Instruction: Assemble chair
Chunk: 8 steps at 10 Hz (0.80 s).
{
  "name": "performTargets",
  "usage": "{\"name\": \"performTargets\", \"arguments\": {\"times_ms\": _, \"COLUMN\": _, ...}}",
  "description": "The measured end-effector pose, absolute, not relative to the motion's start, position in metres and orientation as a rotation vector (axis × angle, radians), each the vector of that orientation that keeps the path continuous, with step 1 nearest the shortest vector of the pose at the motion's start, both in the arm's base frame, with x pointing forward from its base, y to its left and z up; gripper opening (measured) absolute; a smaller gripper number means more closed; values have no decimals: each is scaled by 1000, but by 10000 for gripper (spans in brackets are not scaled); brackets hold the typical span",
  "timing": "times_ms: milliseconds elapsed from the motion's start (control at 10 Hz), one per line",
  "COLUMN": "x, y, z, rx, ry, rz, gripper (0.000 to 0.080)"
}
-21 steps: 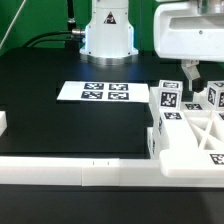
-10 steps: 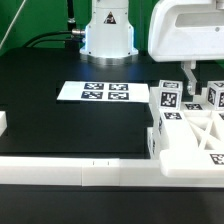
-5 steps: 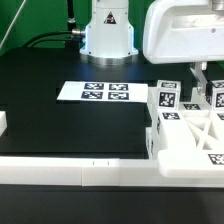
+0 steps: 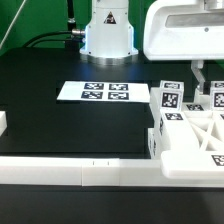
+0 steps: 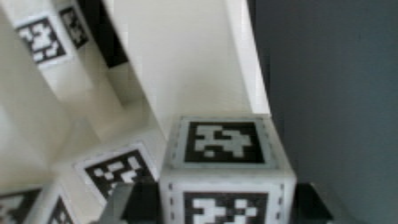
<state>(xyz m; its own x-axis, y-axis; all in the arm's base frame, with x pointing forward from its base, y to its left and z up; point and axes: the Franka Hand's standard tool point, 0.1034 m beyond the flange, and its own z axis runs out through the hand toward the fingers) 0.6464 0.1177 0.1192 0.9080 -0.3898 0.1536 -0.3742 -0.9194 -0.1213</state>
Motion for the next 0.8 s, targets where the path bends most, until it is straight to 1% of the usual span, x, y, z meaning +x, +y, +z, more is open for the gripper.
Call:
{"name": "performTargets", "arguments": {"times_ms": 700, "x": 647, "y": 118, "z": 119, "rx": -2778, "ry": 1152, "rz": -232, "gripper": 284}}
{"name": "performTargets", "arguments": {"times_ms": 800, "x": 647, "y": 119, "z": 119, "rx": -2620, "ry": 1390, "rz": -223, "gripper": 284}}
